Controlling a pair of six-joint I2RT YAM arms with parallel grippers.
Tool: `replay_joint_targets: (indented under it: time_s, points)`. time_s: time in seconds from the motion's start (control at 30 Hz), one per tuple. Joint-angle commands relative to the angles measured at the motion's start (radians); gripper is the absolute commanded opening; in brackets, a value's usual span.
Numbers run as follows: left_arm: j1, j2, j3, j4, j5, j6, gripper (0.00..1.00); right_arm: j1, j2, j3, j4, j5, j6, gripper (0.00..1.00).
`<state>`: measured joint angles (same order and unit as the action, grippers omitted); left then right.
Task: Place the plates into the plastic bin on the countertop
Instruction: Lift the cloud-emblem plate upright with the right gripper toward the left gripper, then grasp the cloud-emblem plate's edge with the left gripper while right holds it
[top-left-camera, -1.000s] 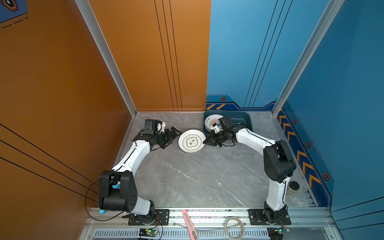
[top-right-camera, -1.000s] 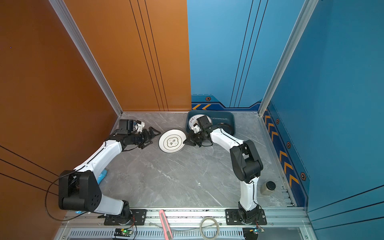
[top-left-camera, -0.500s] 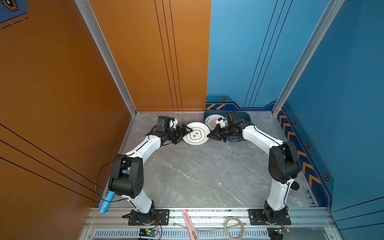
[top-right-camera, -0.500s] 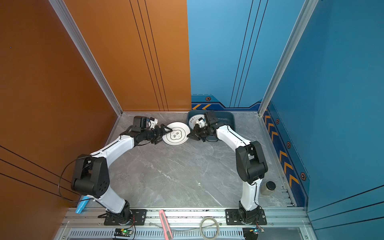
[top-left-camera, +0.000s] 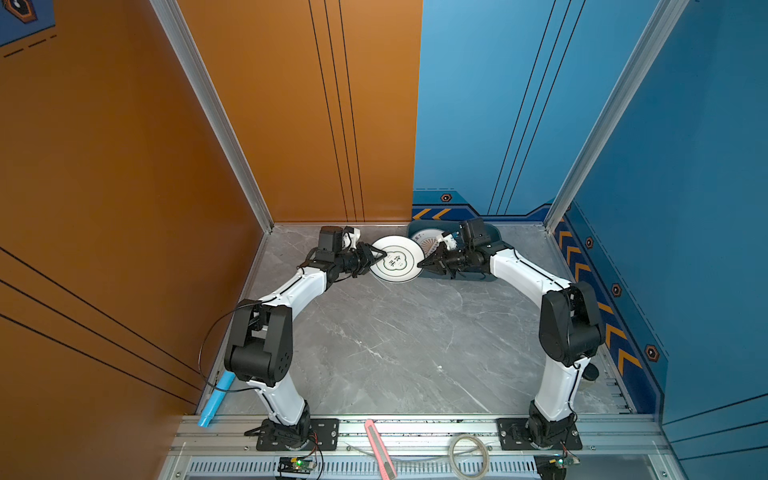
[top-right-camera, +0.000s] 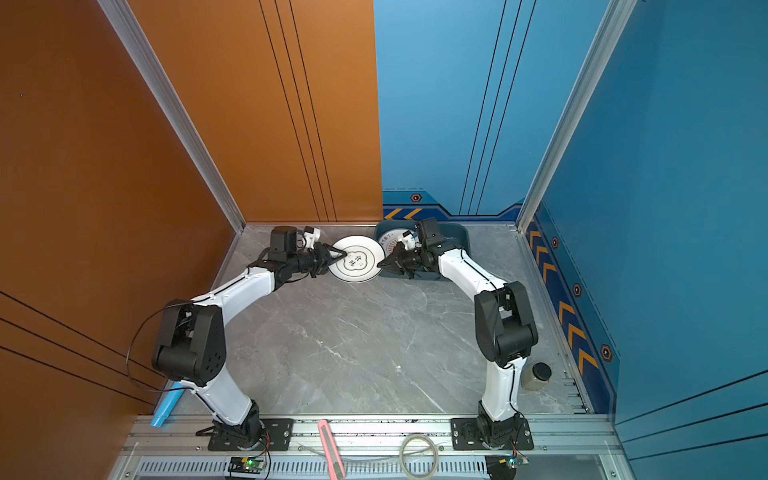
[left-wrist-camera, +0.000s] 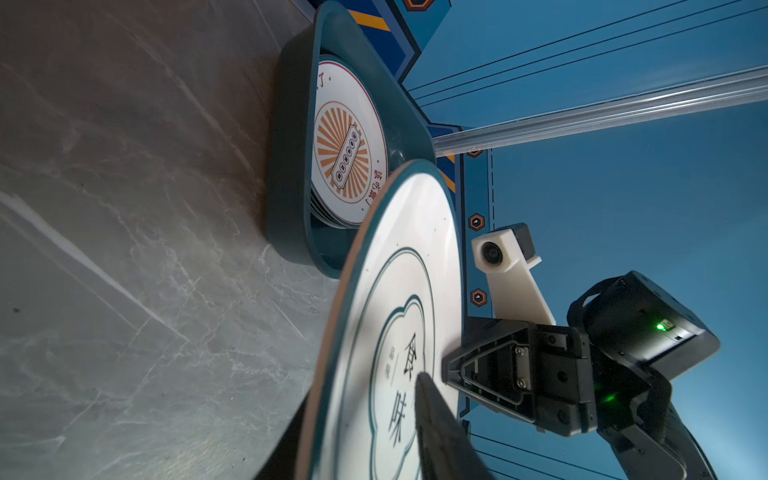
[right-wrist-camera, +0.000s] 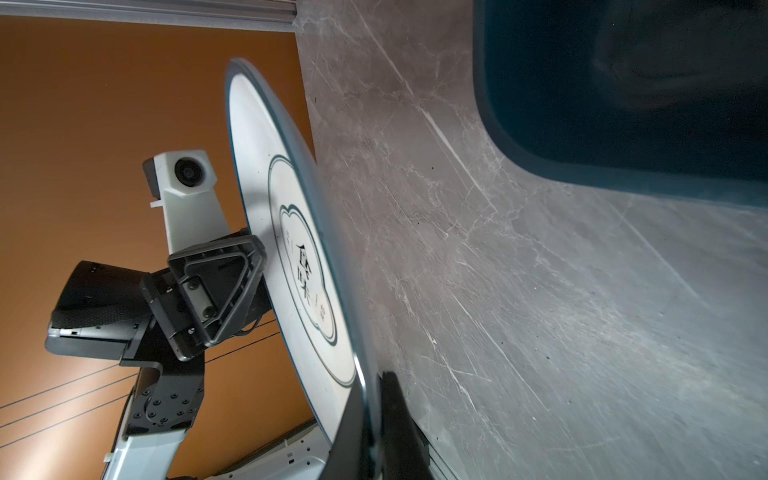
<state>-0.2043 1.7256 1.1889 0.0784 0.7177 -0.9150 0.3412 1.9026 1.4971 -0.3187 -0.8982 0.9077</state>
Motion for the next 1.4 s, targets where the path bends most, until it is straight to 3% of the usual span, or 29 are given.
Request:
replay_joint_targets:
  time_s: [0.0,0.1,0.27,0.43,0.6,0.8,1.2,1.37]
  points:
    - [-0.024,0.022,0.012,0.076,0.076,-0.024,0.23,-0.005,-0.019,0.013,0.052,-0.034,0.023,0.00]
    - [-0.031,0.041,0.032,0.087,0.087,-0.031,0.09,-0.008,-0.011,0.020,0.052,-0.037,0.025,0.00]
    - [-0.040,0.073,0.065,0.095,0.101,-0.041,0.05,-0.017,-0.015,0.023,0.050,-0.033,0.025,0.00]
    - [-0.058,0.100,0.100,0.103,0.114,-0.054,0.04,-0.037,-0.023,0.000,0.081,-0.042,0.033,0.31]
    - [-0.079,0.124,0.127,0.136,0.132,-0.083,0.04,-0.055,-0.005,-0.024,0.243,-0.107,0.117,0.41]
    - [-0.097,0.151,0.153,0.156,0.141,-0.105,0.05,-0.065,0.012,-0.056,0.423,-0.143,0.219,0.36]
    - [-0.148,0.182,0.173,0.178,0.134,-0.130,0.07,-0.070,0.031,-0.094,0.563,-0.139,0.313,0.29]
    - [-0.160,0.187,0.180,0.178,0.134,-0.134,0.10,-0.074,0.039,-0.096,0.593,-0.133,0.337,0.16]
